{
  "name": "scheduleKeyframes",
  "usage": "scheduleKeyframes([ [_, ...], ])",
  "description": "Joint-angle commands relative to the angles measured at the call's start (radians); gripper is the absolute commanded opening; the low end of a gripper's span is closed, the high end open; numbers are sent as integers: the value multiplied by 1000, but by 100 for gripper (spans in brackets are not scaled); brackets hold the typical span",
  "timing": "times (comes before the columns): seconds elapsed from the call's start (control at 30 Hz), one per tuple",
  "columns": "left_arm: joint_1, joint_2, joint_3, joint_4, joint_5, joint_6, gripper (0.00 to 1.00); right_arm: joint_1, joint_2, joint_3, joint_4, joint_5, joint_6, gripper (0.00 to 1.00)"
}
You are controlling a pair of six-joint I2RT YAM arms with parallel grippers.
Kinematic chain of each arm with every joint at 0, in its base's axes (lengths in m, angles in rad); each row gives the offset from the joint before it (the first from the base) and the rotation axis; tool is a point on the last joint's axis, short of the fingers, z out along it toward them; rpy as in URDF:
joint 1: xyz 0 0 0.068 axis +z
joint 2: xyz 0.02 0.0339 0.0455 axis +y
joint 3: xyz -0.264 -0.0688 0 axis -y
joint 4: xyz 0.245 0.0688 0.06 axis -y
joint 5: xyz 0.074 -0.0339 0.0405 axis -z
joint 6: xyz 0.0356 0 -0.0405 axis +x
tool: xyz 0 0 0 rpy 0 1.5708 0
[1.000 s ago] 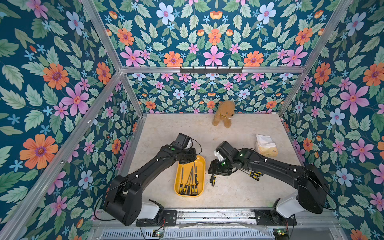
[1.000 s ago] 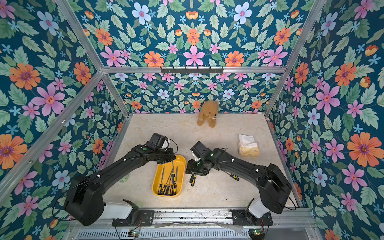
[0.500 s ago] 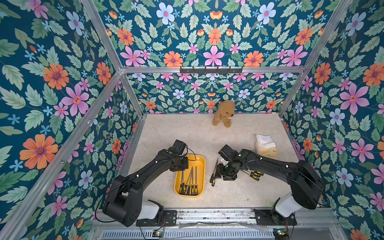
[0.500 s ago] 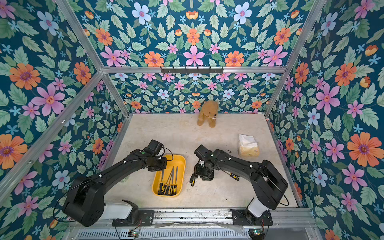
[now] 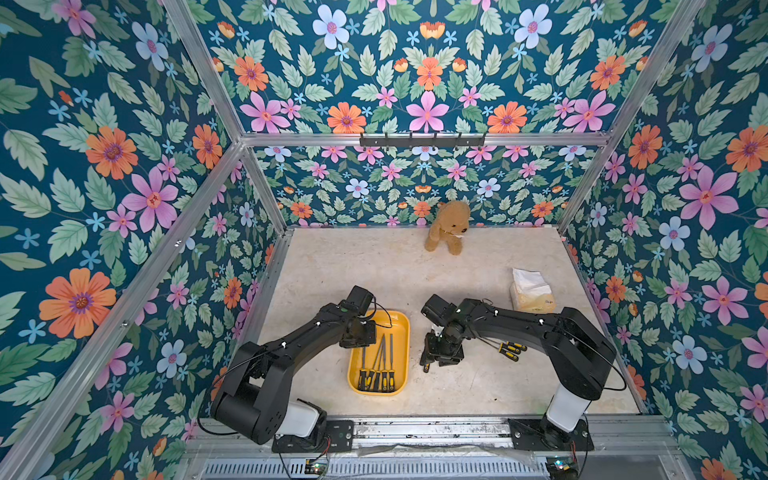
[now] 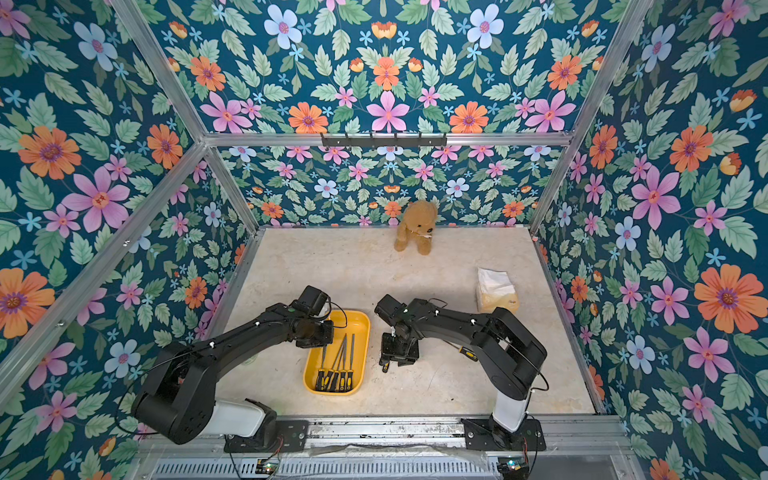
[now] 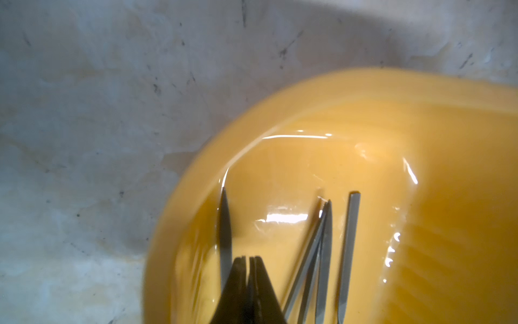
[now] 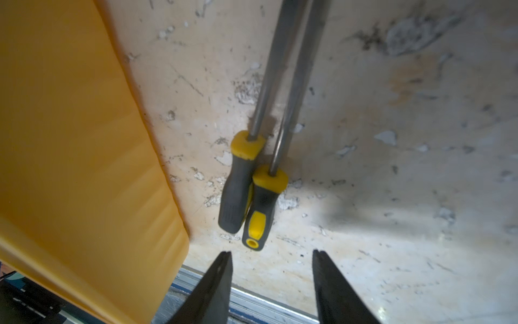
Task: Put the file tool into the storage box
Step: Place the file tool in the storage box, then pick up the file tool from the center of the board.
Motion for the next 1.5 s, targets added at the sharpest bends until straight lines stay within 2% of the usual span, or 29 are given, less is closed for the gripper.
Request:
scheduleKeyframes([
  [0.0,1,-6,16,-20,-9,-1,20,12,17,18,-34,18,-1,52],
  [0.13,0,-14,45,-49,-2,-3,27,23,49,45,-62,32,2,50],
  [0.37,1,-48,148,-129,-8,-2,28,30,129,133,-142,96,0,42],
  [0.6,1,-65,245,-176,8,-11,28,39,193,181,-229,152,-21,28],
  [0.73,0,-73,255,-179,14,-15,28,42,167,132,-243,172,-17,23],
  [0.97,1,-65,263,-177,12,-14,29,42,120,88,-243,193,-17,21],
  [1.17,0,-60,265,-166,23,-21,28,44,114,81,-250,211,-44,8],
  [1.33,0,-67,264,-121,105,-42,29,45,29,65,-256,233,-89,1],
  [1.47,-3,-68,246,-18,259,-110,31,57,-76,38,-244,224,-160,1],
])
